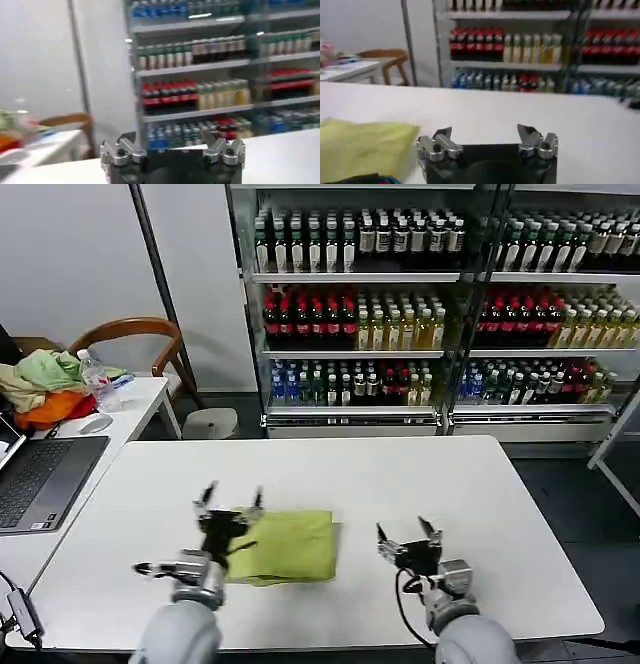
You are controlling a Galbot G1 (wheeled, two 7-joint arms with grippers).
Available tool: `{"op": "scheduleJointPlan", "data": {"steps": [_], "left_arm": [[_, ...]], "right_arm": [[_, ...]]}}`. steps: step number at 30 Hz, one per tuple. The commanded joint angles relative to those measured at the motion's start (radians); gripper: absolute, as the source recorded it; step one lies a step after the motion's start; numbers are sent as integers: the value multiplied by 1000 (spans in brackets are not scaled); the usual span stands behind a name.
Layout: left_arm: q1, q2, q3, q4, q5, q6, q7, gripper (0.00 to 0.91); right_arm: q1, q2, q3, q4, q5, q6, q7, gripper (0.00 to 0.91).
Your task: Fold and organize the clothes.
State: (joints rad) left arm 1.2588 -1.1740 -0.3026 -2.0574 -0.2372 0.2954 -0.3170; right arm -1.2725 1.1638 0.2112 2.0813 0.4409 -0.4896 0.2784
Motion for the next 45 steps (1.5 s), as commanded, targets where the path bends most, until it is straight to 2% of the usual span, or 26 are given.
{"op": "scheduleJointPlan", "data": {"steps": [1, 5, 12, 13, 14, 15, 23, 36, 39, 44, 45], "left_arm": [[112, 139, -304, -12, -117, -36, 32, 907], [129, 114, -298, -19, -112, -36, 35, 907], [135, 102, -298, -28, -109, -36, 40, 907], [136, 100, -297, -28, -108, -36, 40, 907], [136, 99, -297, -28, -108, -36, 40, 907], [137, 98, -297, -29, -108, -36, 40, 907], [143, 100, -302, -26, -107, -38, 38, 907], [137, 107, -288, -8, -107, -35, 35, 907], [140, 110, -287, -6, -106, -36, 35, 907], [138, 108, -281, -2, -106, -36, 35, 907], [138, 107, -280, 0, -106, -36, 35, 907]], "right_arm": [[170, 99, -221, -164, 183, -82, -28, 907], [225, 125, -255, -222, 257, -89, -46, 907], [273, 155, -271, -300, 271, -89, -48, 907], [274, 158, -274, -308, 270, -89, -48, 423], [275, 160, -276, -316, 270, -89, -46, 121], [275, 160, -277, -319, 270, -89, -41, 0], [236, 112, -242, -267, 281, -88, -34, 0], [245, 72, -152, -268, 249, -88, -58, 0], [254, 34, -121, -268, 246, -90, -92, 0], [256, -18, -54, -274, 228, -89, -198, 0], [254, -22, -51, -273, 228, -89, -203, 0]]}}
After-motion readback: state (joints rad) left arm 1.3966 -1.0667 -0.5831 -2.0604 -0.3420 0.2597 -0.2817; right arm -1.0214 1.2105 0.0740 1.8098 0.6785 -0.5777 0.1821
